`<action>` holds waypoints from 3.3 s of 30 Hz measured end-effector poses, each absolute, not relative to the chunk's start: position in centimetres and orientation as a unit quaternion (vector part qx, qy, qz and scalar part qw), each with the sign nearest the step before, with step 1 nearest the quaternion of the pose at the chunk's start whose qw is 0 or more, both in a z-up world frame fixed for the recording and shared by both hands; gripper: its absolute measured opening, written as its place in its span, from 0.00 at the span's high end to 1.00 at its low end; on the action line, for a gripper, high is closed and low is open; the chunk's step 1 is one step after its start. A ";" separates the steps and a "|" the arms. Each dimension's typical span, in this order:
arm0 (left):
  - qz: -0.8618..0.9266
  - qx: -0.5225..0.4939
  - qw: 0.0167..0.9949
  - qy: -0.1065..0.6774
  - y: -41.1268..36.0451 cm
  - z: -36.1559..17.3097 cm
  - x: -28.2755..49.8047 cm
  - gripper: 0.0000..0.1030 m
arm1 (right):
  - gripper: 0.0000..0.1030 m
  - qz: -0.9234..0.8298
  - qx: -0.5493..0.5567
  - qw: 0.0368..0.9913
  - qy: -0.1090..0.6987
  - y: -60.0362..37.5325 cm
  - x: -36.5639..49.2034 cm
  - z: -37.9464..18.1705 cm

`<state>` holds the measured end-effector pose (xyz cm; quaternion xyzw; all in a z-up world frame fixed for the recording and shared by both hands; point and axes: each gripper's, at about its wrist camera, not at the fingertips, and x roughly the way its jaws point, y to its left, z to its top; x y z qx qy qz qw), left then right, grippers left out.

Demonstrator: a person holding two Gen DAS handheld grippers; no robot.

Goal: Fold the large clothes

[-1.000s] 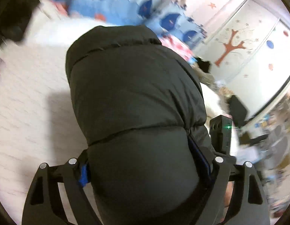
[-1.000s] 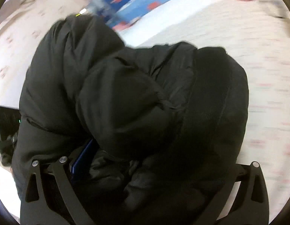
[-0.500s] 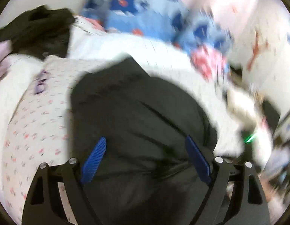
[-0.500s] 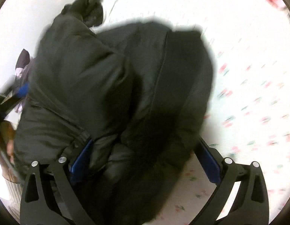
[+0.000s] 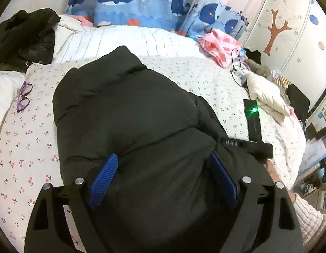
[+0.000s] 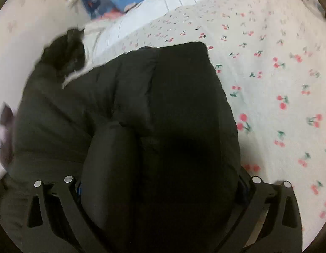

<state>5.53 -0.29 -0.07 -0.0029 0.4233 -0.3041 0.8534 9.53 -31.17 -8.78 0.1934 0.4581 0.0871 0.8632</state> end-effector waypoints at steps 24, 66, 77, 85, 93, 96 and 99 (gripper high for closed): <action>-0.258 0.073 0.884 0.383 -2.1 -0.3 2.9 0.16 | 0.07 0.122 0.101 0.853 0.497 -28.2 -5.0 -6.8; -0.191 0.151 0.916 0.318 -3.8 -0.2 0.4 0.13 | 0.07 0.197 0.166 0.884 0.389 -30.9 1.6 0.3; -0.182 0.156 0.919 0.313 -3.7 0.1 -1.0 0.13 | 0.07 0.193 0.128 0.859 0.456 -29.1 -0.4 -4.9; -0.185 0.150 0.920 0.310 -3.2 0.4 -1.4 0.13 | 0.07 0.184 0.131 0.878 0.421 -30.4 -1.3 -2.8; -0.186 0.111 0.924 0.315 -2.1 1.2 -0.9 0.13 | 0.07 0.118 0.118 0.899 0.405 -31.7 -1.4 -2.8; -0.205 0.038 0.916 0.342 0.2 1.6 0.3 0.13 | 0.07 0.141 0.175 0.865 0.449 -32.9 -0.3 -5.0; -0.216 -0.092 0.894 0.383 4.7 1.3 2.6 0.13 | 0.07 0.131 0.198 0.874 0.425 -34.2 -0.8 -4.0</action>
